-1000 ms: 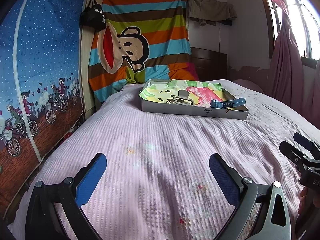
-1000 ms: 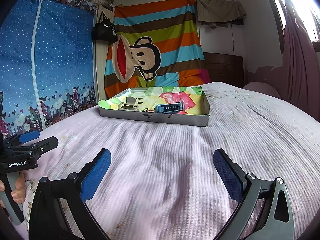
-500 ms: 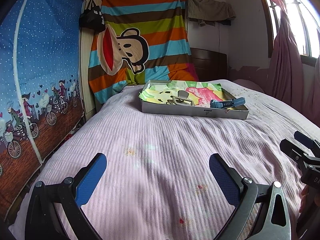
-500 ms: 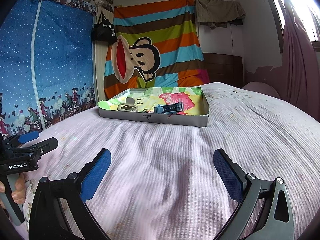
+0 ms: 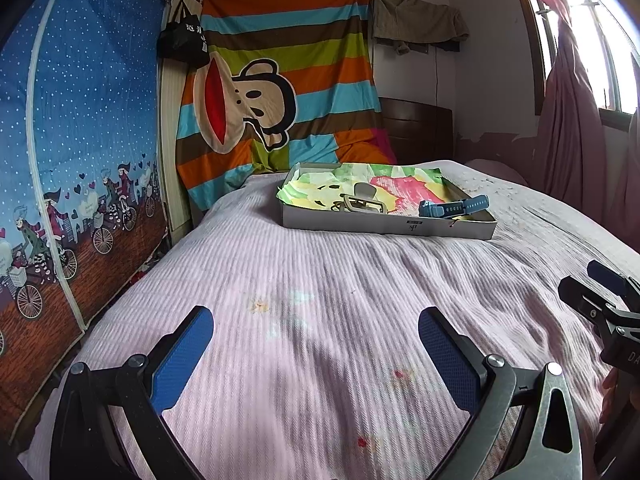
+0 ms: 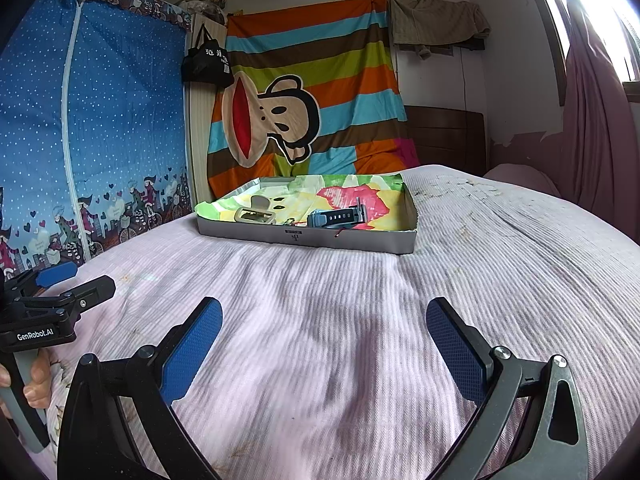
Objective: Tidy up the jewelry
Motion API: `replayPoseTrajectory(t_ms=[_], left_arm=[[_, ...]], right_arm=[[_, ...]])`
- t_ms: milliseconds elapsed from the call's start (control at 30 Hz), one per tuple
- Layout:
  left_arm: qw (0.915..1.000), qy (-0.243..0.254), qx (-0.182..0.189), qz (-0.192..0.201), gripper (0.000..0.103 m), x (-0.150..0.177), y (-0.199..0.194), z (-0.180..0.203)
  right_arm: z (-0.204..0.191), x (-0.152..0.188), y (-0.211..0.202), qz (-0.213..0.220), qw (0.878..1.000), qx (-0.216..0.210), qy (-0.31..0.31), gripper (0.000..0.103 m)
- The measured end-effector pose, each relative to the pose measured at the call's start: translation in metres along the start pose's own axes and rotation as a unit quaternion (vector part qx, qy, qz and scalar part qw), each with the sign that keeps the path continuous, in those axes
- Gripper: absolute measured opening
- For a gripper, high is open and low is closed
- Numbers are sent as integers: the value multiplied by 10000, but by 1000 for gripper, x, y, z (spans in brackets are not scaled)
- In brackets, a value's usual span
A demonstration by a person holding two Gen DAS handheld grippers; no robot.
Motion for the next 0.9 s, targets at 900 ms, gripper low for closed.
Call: replayPoseTrajectory(t_ms=[900], left_arm=[[10000, 21, -7, 15, 103, 1, 0, 1]], right_arm=[[0, 0, 0, 4, 10000, -2, 1, 100]])
Point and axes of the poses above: each gripper's, at about its wrist camera, not at the fingertips, and y roughly the way its jaws point, z to its right, x to its underside, the point moved 7 cm from there along y, roughly the way its jaws point, and after that the axes turned 2 degrees about z, right-handed, at the moved point
